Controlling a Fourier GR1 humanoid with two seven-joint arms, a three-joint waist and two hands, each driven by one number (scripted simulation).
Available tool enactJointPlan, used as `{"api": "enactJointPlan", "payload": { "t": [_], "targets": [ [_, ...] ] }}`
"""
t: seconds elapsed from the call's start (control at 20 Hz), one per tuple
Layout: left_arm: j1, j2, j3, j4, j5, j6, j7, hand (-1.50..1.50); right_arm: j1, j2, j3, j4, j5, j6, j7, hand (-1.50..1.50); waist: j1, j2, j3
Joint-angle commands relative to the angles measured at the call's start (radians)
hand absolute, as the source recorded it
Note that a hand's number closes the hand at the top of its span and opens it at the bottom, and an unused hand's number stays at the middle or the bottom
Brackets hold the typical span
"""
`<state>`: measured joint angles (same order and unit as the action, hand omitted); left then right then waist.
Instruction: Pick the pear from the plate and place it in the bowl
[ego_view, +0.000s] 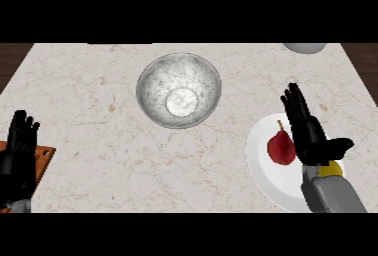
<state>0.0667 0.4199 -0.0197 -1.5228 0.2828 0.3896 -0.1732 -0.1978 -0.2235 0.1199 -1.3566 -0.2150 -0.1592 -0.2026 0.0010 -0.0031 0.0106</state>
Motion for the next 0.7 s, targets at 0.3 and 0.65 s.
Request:
{"api": "enactJointPlan", "payload": {
  "t": [0.3,0.65],
  "targets": [
    [-0.116,-0.048,-0.172,-0.037,-0.044,-0.082,0.092,0.00,0.007,-0.282,0.172,0.098,0.444,-0.123,0.213,1.50,-0.046,0.011,-0.051],
    [-0.178,-0.102,-0.241,-0.011,-0.057,-0.103,0.160,0.00,0.159,0.151,0.089,-0.138,0.425,-0.655,0.006,-1.50,-0.029,-0.001,-0.011]
  ]
}}
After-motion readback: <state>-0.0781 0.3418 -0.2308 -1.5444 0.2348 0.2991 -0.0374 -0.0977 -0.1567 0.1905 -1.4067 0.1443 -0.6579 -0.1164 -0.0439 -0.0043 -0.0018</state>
